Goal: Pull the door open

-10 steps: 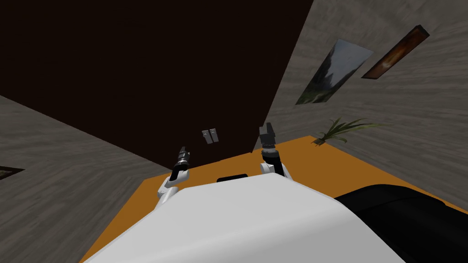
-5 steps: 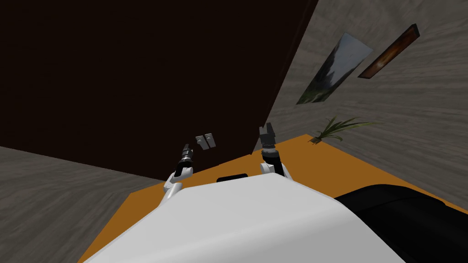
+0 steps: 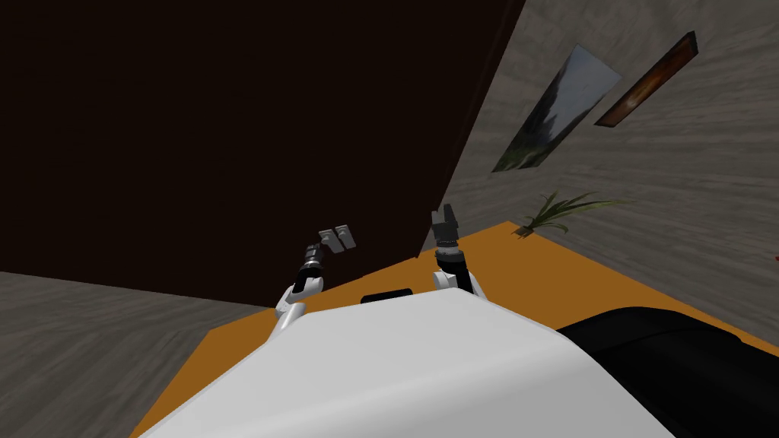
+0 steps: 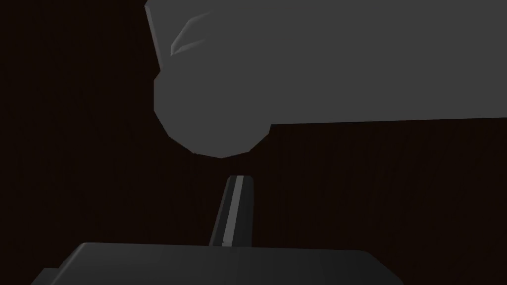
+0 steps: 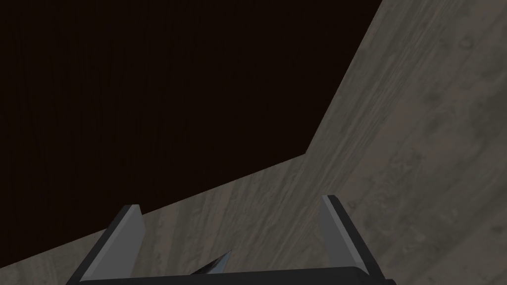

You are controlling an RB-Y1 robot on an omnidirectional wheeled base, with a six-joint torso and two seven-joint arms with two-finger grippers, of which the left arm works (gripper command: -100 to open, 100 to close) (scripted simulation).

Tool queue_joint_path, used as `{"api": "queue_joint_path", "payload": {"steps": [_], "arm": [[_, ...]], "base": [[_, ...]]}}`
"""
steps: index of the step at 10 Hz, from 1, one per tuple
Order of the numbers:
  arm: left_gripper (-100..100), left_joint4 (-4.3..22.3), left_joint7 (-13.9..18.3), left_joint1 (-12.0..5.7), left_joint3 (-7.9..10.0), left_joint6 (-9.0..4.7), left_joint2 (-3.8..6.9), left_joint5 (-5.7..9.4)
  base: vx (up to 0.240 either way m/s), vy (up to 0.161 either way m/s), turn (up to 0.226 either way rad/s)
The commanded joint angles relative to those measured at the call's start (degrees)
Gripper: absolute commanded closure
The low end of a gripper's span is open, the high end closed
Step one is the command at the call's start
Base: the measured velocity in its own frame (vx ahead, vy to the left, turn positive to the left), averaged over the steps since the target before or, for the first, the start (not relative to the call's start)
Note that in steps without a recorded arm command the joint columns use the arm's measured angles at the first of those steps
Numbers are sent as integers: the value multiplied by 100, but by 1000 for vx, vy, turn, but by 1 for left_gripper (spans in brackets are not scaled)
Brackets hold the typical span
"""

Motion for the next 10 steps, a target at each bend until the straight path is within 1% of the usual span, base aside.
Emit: {"api": "queue_joint_path", "payload": {"steps": [1,3,4,6,8,10], "arm": [[100,1,0,1,1,0,1,0],[100,1,0,1,1,0,1,0],[-100,7,11,79,66,15,57,16],[-100,-18,28,121,70,31,78,23],[-100,-66,49,138,30,49,75,23],[-100,-148,78,128,-62,71,46,15]], "base": [[-22,13,0],[-6,3,0],[-76,46,105],[-178,52,69],[-168,-39,-1],[-162,-66,-38]]}}
